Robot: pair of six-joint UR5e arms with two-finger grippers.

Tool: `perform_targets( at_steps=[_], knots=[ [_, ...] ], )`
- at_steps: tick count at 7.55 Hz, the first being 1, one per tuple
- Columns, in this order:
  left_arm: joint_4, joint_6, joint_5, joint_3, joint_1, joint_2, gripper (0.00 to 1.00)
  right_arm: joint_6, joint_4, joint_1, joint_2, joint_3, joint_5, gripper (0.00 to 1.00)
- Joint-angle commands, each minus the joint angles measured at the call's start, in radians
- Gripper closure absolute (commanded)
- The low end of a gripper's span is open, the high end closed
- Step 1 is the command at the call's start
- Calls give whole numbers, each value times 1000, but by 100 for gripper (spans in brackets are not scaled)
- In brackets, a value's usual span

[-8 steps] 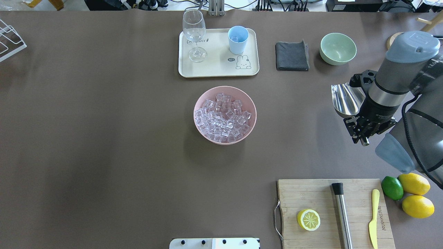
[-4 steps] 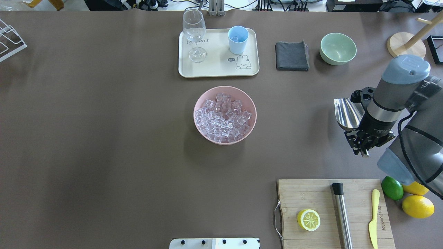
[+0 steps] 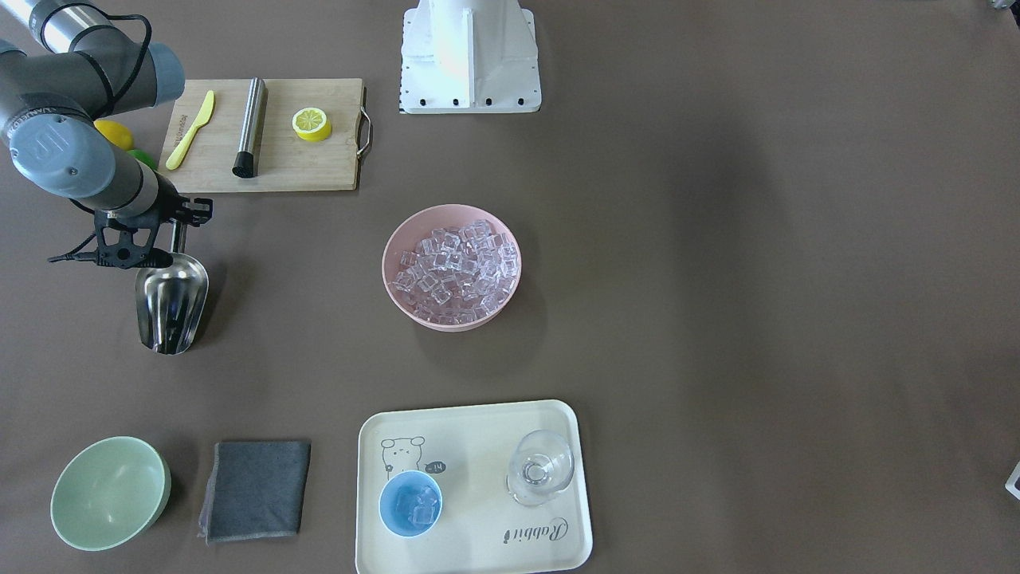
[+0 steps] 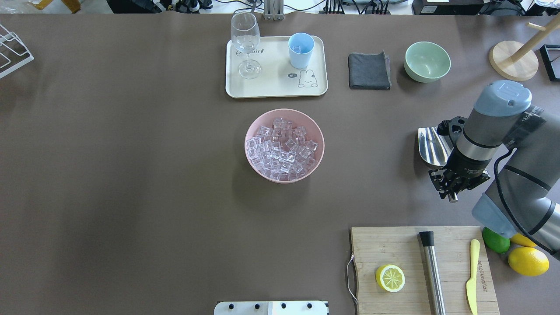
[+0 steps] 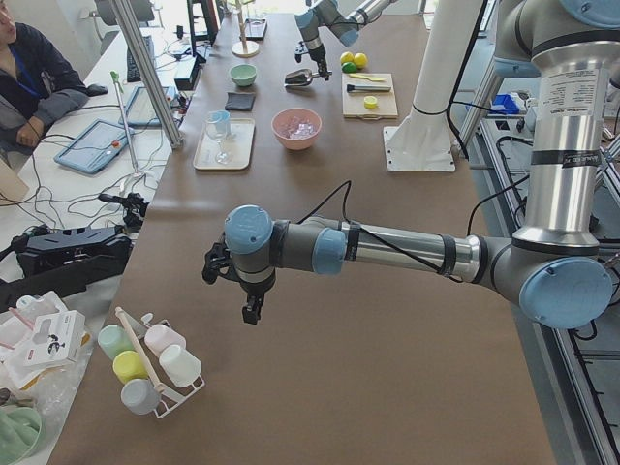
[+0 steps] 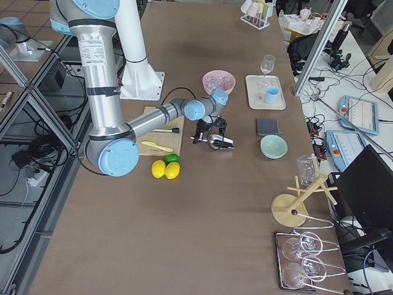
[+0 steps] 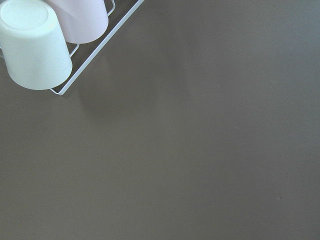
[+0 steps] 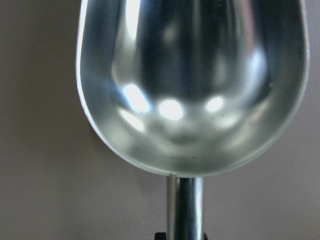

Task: Put ice in cup with scoop
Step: 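Open the right gripper to release the scoop and withdraw the right arm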

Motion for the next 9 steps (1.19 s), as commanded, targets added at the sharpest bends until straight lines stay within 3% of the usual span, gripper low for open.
perform_targets(
  at_steps=[1, 2, 4, 5, 6, 9],
  knots=[
    [2, 0, 0, 0, 0, 0, 2, 2, 3, -14, 1, -11, -1, 100],
    [2, 0, 0, 2, 0, 0, 2, 2, 3, -17, -1, -14, -3, 65],
    [2, 0, 0, 2, 0, 0, 2, 0, 5, -17, 1, -19, -4, 42],
    [2, 0, 0, 2, 0, 0, 2, 2, 5, -17, 2, -16, -4, 38],
    [2, 0, 0, 2, 0, 0, 2, 0, 5, -15, 4, -11, -7, 0],
    [2, -2, 0, 2, 0, -2, 2, 0, 9, 110, 18, 16, -45, 0]
  ],
)
